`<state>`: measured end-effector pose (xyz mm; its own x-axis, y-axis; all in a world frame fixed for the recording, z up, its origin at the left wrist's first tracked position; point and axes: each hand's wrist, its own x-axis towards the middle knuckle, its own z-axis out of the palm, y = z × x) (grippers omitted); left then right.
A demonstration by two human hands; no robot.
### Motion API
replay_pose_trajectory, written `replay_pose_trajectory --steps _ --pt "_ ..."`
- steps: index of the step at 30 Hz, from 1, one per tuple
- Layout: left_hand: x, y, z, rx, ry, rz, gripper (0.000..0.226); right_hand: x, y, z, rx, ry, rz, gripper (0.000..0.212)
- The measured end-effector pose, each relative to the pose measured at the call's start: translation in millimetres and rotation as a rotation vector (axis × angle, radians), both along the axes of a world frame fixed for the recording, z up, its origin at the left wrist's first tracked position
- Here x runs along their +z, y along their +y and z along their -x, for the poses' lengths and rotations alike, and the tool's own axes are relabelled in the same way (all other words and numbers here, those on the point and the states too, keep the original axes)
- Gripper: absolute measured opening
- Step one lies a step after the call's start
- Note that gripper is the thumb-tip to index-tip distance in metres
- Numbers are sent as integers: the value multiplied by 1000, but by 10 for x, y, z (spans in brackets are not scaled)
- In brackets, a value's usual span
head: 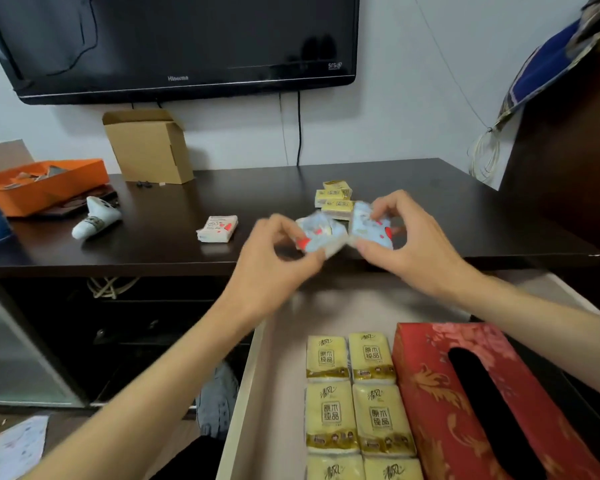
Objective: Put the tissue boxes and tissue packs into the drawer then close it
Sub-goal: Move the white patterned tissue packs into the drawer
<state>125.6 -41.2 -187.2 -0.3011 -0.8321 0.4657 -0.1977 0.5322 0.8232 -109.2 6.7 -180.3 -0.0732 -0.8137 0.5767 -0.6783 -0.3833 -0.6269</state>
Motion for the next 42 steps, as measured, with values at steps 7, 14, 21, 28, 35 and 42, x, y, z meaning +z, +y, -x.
replay_pose_trajectory --steps 7,14,21,28,35,42 --pt "-386 297 -208 -186 -493 -192 32 -362 593 -107 -2 157 -461 46" --pt "-525 258 -105 -207 -893 59 49 -431 521 -207 -43 494 -623 63" --pt "-586 268 -66 -203 -1051 184 63 -418 489 -226 -22 534 -675 85" --pt "-549 274 -97 -244 -1075 157 64 -393 462 -245 -26 571 -731 90" --pt "-507 283 -106 -243 -1013 147 75 -404 499 -219 -16 542 -660 87" --pt "-299 236 -265 -59 -632 246 30 -473 535 -178 -6 156 -312 27"
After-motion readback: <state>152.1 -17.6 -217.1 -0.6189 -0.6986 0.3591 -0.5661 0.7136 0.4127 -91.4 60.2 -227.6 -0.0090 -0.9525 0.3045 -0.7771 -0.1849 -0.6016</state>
